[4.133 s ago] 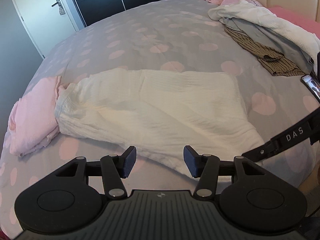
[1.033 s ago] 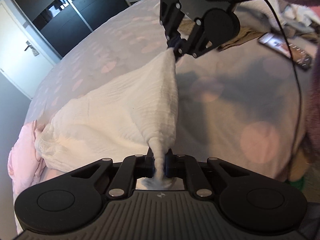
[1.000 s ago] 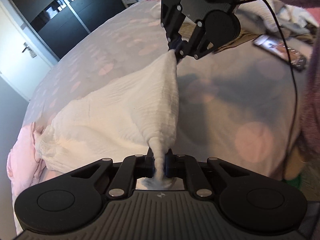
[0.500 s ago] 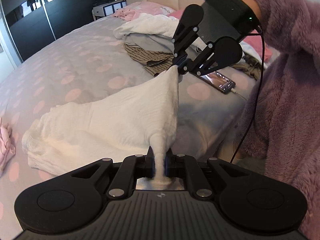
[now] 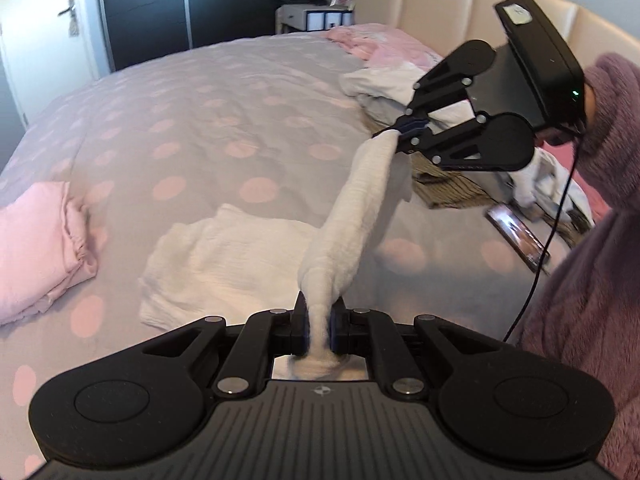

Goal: Fold clothes

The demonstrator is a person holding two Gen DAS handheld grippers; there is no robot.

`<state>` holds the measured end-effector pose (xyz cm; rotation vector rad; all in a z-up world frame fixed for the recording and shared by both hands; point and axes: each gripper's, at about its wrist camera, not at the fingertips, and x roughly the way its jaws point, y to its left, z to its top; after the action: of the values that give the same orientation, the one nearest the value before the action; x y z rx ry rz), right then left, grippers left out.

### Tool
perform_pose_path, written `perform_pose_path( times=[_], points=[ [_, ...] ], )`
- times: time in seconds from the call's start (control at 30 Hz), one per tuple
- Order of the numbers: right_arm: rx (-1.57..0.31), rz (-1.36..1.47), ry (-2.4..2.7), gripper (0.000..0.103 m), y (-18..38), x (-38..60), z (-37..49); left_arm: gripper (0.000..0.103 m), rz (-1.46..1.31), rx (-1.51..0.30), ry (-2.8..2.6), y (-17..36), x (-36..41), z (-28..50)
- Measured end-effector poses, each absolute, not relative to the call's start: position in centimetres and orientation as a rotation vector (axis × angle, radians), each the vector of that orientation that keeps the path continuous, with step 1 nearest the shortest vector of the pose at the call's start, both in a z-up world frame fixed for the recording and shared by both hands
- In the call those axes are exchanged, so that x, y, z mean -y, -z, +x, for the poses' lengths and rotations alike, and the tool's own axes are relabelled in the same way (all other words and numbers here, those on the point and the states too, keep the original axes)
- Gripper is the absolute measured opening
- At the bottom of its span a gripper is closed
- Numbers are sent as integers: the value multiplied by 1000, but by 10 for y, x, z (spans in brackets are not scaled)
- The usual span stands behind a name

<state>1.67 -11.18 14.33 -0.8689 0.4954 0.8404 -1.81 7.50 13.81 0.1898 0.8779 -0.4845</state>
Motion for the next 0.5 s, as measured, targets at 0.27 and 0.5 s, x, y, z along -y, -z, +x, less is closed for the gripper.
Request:
perform_pose_path(
  times=[0.27, 0.5],
  points=[
    [-566, -857, -808, 8, -109, 41, 98, 7, 111, -984, 355, -101, -137, 76],
    [-687, -785, -786, 8, -47, -6, 162, 8, 3, -1085, 260, -42, -180, 128]
  ],
)
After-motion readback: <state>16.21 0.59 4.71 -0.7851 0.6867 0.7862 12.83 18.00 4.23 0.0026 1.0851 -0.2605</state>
